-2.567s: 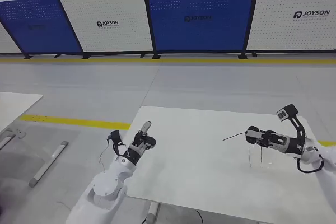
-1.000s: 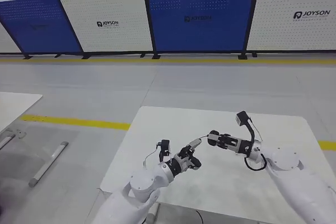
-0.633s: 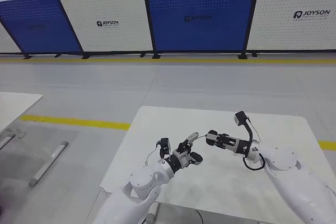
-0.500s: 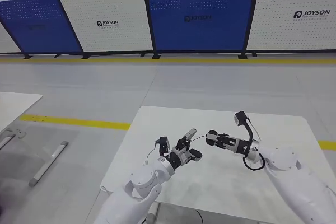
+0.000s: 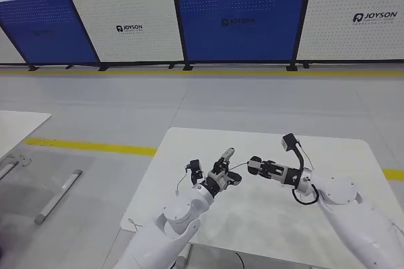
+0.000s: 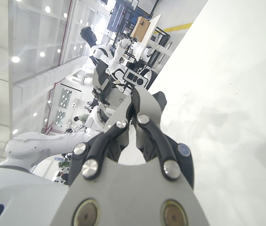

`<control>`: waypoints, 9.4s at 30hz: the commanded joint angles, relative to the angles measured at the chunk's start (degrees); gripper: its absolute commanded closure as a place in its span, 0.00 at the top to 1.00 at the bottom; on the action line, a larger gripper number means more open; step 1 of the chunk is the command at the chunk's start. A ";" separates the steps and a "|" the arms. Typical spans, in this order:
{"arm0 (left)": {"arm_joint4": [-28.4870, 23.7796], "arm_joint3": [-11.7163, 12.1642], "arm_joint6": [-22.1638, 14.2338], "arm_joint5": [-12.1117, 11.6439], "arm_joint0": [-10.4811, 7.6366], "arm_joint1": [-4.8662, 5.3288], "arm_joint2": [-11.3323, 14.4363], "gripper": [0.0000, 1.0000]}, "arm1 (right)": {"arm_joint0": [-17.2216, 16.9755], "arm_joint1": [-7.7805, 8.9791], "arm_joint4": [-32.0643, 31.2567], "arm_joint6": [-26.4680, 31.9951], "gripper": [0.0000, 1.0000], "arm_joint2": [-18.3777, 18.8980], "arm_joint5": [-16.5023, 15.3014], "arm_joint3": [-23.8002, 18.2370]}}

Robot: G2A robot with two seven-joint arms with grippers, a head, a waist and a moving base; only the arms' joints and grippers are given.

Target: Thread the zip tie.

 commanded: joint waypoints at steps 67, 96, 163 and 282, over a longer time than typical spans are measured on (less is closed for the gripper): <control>1.16 1.63 -3.01 -5.40 1.43 -1.09 -0.37 0.00 | 0.00 0.00 0.00 0.00 0.00 0.00 0.00 0.00; 12.94 2.23 0.93 -6.86 3.01 -0.94 -1.28 0.00 | -3.87 1.36 5.17 4.54 1.00 6.63 7.28 -3.83; 28.72 4.75 -0.47 -12.17 6.24 -0.86 -0.62 0.00 | -6.02 2.79 6.60 9.19 1.00 10.59 15.29 -6.10; 28.72 4.75 -0.47 -12.17 6.24 -0.86 -0.62 0.00 | 18.41 2.41 -43.30 28.69 0.45 -2.46 25.06 17.86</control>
